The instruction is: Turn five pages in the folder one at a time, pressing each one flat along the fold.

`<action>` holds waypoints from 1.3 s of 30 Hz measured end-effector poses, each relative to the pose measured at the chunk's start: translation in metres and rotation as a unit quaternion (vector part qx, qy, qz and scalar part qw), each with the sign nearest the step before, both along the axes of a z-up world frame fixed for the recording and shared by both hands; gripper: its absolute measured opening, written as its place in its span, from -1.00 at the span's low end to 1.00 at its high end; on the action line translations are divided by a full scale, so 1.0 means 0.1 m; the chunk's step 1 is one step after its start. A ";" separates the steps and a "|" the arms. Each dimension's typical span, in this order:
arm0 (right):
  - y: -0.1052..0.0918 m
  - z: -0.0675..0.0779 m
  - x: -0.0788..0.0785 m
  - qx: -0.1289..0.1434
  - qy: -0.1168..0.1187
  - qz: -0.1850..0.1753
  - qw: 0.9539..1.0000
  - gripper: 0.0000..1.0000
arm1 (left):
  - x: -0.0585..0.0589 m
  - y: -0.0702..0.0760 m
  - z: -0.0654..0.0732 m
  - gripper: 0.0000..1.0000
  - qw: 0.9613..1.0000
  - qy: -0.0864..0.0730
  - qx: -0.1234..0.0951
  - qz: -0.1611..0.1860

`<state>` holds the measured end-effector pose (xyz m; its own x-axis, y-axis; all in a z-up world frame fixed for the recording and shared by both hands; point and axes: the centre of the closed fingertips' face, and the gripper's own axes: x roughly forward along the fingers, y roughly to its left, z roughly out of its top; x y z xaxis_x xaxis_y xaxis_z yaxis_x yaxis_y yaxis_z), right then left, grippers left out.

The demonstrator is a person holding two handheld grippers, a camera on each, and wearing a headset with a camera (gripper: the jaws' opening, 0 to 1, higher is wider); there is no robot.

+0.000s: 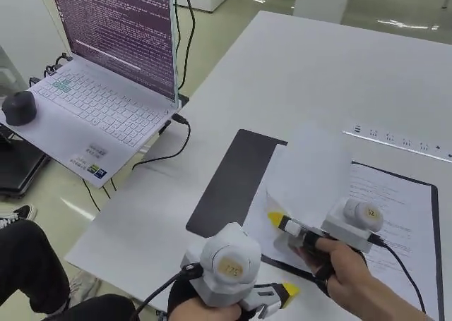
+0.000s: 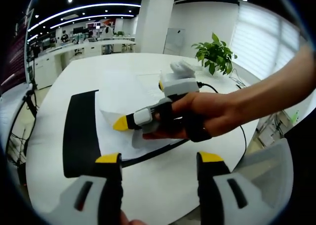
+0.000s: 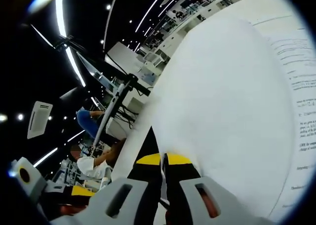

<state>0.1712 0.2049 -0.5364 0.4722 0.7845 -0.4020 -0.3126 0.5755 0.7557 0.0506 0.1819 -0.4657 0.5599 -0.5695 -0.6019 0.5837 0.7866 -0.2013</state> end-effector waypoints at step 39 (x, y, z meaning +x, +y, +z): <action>0.31 0.03 -0.26 0.066 0.036 0.040 0.996 -0.23 | -0.06 0.27 -0.27 0.12 0.997 0.048 0.062 0.003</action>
<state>0.1452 0.2354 -0.5331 0.3790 0.8669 -0.3239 -0.2956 0.4451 0.8453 0.0441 0.2093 -0.4928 0.4986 -0.4843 -0.7189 0.5623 0.8119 -0.1569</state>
